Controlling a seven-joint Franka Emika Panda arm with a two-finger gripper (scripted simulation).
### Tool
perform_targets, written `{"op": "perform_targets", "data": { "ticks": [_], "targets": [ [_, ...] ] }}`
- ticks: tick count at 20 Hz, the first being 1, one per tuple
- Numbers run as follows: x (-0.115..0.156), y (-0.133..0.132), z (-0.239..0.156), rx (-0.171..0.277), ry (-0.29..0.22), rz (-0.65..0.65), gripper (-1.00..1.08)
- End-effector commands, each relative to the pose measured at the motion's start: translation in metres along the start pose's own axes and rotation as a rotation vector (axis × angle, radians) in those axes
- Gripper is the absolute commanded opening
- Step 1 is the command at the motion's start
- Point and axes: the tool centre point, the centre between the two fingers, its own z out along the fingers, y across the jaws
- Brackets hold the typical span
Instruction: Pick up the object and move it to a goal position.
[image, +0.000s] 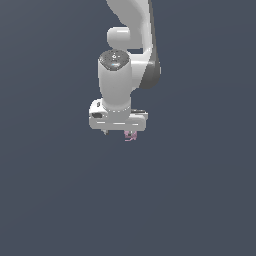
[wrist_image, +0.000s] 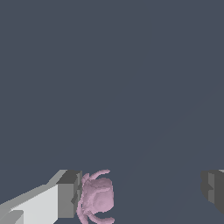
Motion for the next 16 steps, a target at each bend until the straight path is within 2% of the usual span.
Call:
{"op": "perform_targets", "data": {
  "ticks": [1,8,16],
  "targets": [
    [-0.003,-0.002,0.004,0.001,-0.001,-0.005,1.00],
    [-0.024,-0.014,0.026,0.007,-0.002,-0.037,1.00],
    [-0.070,-0.034,0.065,0.017,-0.005,-0.095,1.00]
  ]
}}
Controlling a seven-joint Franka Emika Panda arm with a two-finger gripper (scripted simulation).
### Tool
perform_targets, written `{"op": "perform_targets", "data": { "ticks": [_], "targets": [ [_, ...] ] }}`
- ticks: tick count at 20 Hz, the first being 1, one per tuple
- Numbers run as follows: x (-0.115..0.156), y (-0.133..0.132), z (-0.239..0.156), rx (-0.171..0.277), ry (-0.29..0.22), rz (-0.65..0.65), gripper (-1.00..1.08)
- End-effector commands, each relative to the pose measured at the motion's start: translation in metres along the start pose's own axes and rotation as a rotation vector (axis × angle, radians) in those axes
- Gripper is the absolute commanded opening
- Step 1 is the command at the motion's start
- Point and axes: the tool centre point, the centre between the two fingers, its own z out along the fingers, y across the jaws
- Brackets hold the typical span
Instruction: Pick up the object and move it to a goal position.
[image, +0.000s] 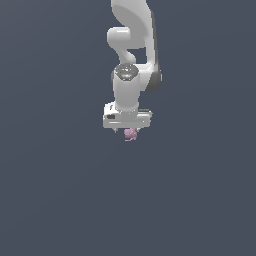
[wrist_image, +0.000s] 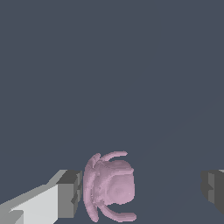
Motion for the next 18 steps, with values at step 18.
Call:
{"op": "perform_targets", "data": {
  "ticks": [18],
  "targets": [
    [-0.052,-0.022,0.038,0.009,-0.003,-0.061,1.00]
  ]
}}
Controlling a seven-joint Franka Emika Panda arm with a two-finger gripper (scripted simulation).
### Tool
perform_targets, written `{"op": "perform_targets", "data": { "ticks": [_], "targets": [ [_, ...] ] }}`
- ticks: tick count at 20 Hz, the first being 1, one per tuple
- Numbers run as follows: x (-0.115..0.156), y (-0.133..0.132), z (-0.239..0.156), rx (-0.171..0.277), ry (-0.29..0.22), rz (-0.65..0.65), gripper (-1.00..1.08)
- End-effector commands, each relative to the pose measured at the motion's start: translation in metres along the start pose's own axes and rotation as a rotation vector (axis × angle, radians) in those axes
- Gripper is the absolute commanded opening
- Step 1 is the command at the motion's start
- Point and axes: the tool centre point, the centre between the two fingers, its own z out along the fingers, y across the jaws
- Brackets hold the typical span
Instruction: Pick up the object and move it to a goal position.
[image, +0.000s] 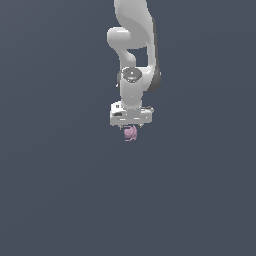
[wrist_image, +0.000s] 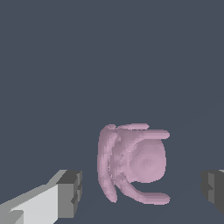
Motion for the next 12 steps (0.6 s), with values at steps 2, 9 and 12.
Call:
{"op": "perform_targets", "data": {
  "ticks": [2,9,12],
  "targets": [
    [0.000,0.000,0.004,0.000,0.000,0.000,1.00],
    [-0.002,0.000,0.033,0.000,0.000,-0.001,1.00],
    [-0.002,0.000,0.044,0.000,0.001,-0.001,1.00]
  ]
}}
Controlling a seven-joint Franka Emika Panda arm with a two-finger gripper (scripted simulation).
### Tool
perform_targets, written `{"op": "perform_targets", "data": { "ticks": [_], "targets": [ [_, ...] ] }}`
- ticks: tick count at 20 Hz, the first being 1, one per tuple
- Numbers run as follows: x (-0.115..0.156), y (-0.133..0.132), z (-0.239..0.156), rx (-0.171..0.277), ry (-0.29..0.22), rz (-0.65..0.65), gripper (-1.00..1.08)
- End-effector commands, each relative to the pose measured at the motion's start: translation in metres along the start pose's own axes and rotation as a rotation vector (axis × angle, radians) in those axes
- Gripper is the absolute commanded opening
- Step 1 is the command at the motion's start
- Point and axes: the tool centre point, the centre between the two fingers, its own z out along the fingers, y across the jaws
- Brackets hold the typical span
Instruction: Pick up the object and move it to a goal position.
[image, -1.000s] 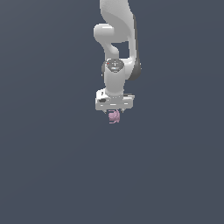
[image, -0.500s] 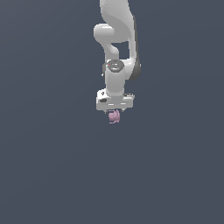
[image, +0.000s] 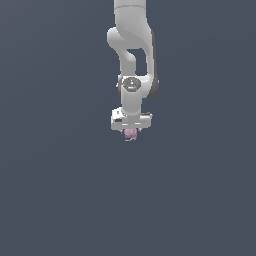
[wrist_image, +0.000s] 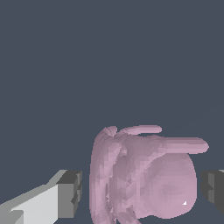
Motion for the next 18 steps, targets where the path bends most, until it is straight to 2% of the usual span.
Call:
{"op": "perform_targets", "data": {
  "ticks": [1,5,6,18],
  "targets": [
    [0.0002,-0.0002,0.0077,0.000,0.001,0.000,1.00],
    [0.0004,-0.0001,0.0118,0.000,0.001,0.000,1.00],
    [0.0004,-0.0001,0.0118,0.000,0.001,0.000,-1.00],
    [0.0003,0.0008,0.0100,0.000,0.001,0.000,-1.00]
  ]
}}
